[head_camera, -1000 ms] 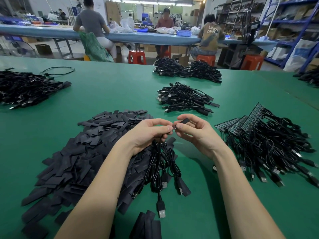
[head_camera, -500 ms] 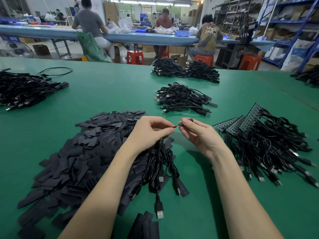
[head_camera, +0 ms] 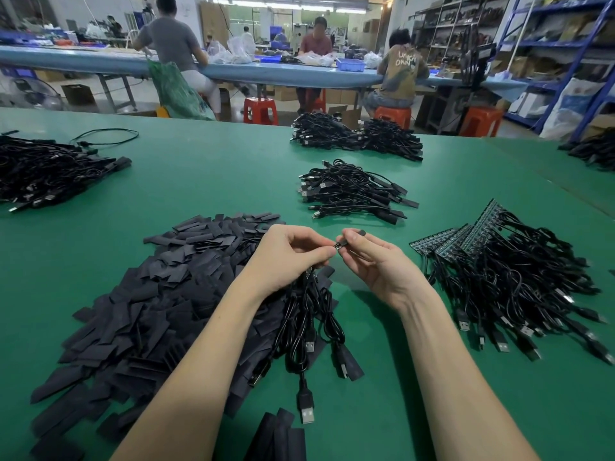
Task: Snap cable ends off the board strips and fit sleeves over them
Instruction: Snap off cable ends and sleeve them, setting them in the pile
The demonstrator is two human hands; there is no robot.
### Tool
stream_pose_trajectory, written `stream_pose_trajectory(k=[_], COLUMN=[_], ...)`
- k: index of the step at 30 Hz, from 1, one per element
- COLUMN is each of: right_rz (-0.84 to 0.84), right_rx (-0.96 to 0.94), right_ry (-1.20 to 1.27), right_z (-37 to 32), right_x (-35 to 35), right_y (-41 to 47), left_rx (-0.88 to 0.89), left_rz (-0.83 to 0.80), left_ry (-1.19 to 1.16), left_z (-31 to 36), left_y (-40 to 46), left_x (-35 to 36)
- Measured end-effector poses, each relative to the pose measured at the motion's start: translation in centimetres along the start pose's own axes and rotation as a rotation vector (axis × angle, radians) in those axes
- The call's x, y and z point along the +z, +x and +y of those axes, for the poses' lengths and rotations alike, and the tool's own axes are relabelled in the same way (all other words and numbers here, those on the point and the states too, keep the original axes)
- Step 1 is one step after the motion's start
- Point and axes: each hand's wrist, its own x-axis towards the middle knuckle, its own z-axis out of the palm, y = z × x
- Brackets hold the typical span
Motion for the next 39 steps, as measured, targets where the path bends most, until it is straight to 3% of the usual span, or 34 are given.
stream_pose_trajectory(k=[9, 14, 19, 26, 39], right_rz=[-0.114, -0.127, -0.034, 0.037, 0.115], right_rx=[-0.044, -0.045, -0.132, -0.317, -0.309], right_ry=[-0.076, -0.107, -0.136, -0.106, -0.088], right_z=[-0.4, -0.3, 0.1, 0.4, 1.3], right_x=[-0.1, 0.0, 0.5, 1.4, 1.7], right_y=[-0.5, -0.5, -0.4, -0.2, -0.1], left_rx=[-0.131, -0.087, 0.023, 0.022, 0.02], left_rz=[-0.046, -0.046, 0.01, 0.051, 0.098], left_ry=[-0.198, -0.203, -0.183, -0.221, -0.171], left_z=[0.5, 0.5, 0.5, 0.3, -0.3], left_y=[-0.2, -0.4, 0.0, 0.1, 0.0], left_x=[0.1, 0.0, 0.9, 0.9, 1.0])
